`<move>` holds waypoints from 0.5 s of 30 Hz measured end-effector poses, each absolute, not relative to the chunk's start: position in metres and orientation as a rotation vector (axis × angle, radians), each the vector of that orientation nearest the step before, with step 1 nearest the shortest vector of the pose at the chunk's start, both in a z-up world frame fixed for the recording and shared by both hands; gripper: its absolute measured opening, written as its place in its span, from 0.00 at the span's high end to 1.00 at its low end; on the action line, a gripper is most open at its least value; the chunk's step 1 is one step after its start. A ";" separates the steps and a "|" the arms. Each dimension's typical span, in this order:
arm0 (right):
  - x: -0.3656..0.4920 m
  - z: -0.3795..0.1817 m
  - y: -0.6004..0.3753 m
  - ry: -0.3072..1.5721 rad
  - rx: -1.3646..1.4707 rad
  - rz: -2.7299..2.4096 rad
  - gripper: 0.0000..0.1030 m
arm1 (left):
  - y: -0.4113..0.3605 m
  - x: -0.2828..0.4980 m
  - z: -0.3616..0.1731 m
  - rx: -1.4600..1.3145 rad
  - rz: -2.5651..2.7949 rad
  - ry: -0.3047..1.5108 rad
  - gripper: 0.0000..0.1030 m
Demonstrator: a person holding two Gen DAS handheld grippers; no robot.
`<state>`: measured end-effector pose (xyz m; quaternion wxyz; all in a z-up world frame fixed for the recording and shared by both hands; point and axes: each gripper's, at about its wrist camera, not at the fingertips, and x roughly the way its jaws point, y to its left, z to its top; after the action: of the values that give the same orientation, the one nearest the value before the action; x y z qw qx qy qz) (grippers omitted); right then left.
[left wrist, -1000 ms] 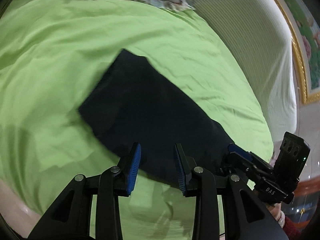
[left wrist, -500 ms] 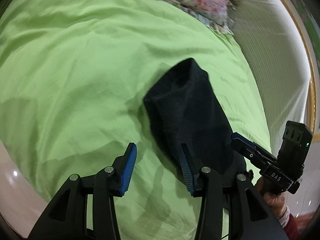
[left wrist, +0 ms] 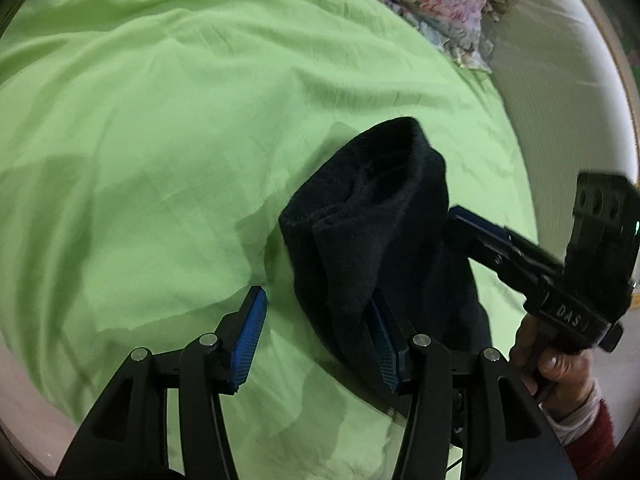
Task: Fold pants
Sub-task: 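Grasp the folded pants end with the left gripper while the right gripper grasps beside it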
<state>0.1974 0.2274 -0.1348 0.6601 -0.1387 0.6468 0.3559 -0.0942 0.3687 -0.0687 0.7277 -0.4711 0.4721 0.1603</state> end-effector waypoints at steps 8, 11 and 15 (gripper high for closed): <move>0.222 -0.161 0.240 1.565 -0.278 0.888 0.51 | 0.366 -0.071 -0.068 -1.006 0.345 1.022 0.61; 0.222 -0.161 0.240 1.567 -0.280 0.915 0.63 | 0.365 -0.065 -0.072 -0.986 0.358 1.035 0.69; 0.218 -0.150 0.236 1.550 -0.265 0.936 0.74 | 0.364 -0.062 -0.069 -0.975 0.348 1.027 0.75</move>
<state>0.2177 0.2356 -0.1505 0.6097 -0.1146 0.6713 0.4055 -0.0620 0.3643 -0.0690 0.7458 -0.4452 0.4694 0.1590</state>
